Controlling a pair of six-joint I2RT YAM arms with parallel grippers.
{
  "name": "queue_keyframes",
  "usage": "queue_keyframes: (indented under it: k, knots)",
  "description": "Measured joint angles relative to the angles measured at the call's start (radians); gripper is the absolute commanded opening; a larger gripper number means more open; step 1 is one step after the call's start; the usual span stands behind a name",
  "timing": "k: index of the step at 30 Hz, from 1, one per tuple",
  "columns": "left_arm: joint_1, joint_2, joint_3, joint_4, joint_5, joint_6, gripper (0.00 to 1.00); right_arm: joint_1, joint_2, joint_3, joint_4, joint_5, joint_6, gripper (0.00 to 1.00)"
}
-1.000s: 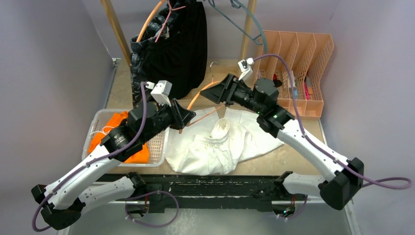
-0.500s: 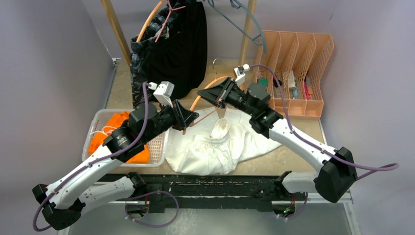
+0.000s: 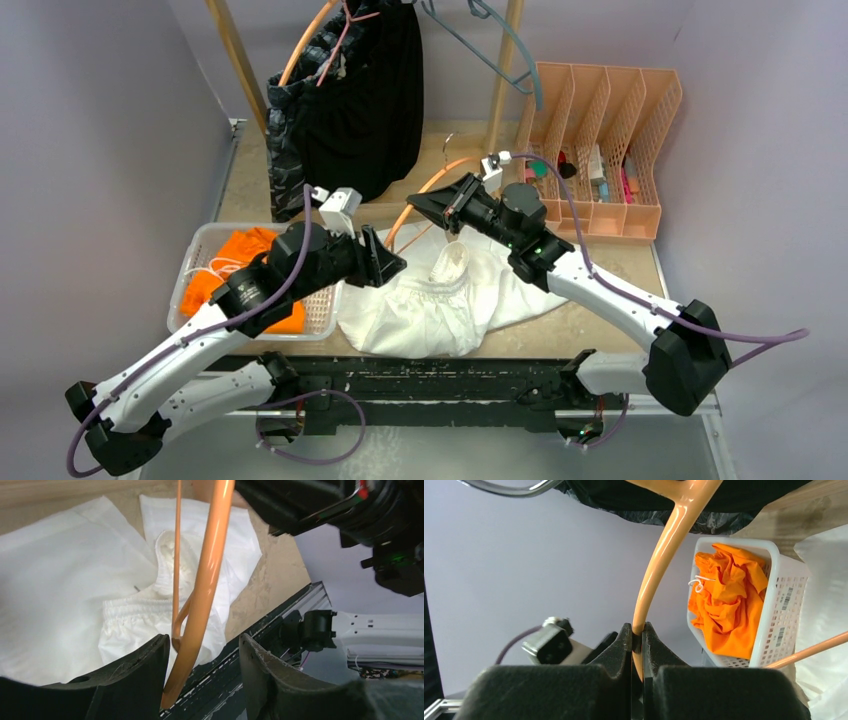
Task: Remove the shorts from the hanger
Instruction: Place the hanger on the clothes rod.
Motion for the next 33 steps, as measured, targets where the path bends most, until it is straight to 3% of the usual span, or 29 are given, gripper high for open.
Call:
queue_keyframes:
  k: [8, 15, 21, 25, 27, 29, 33]
  knots:
    - [0.0, -0.032, -0.075, -0.082, -0.008, -0.011, 0.53, 0.001, 0.0, 0.0, -0.018, 0.032, 0.019, 0.0]
    - [0.0, 0.009, -0.07, -0.045, -0.065, 0.018, 0.51, 0.003, 0.0, 0.0, -0.057, 0.049, 0.02, 0.0]
    - [0.0, 0.054, -0.061, -0.005, -0.081, 0.057, 0.27, 0.003, 0.006, 0.0, -0.062, 0.048, 0.02, 0.0]
    - [-0.003, 0.058, -0.058, 0.005, -0.075, 0.078, 0.18, 0.003, 0.015, 0.0, -0.076, 0.049, 0.023, 0.0]
    - [-0.006, 0.052, -0.058, 0.008, -0.07, 0.085, 0.0, 0.003, 0.018, 0.0, -0.08, 0.049, 0.027, 0.0]
    - [-0.013, 0.043, -0.057, 0.018, -0.051, 0.098, 0.0, 0.003, 0.028, 0.0, -0.079, 0.048, 0.035, 0.01]
    - [-0.014, 0.035, -0.057, -0.001, -0.056, 0.103, 0.0, 0.006, 0.042, 0.0, -0.063, 0.039, 0.046, 0.15]
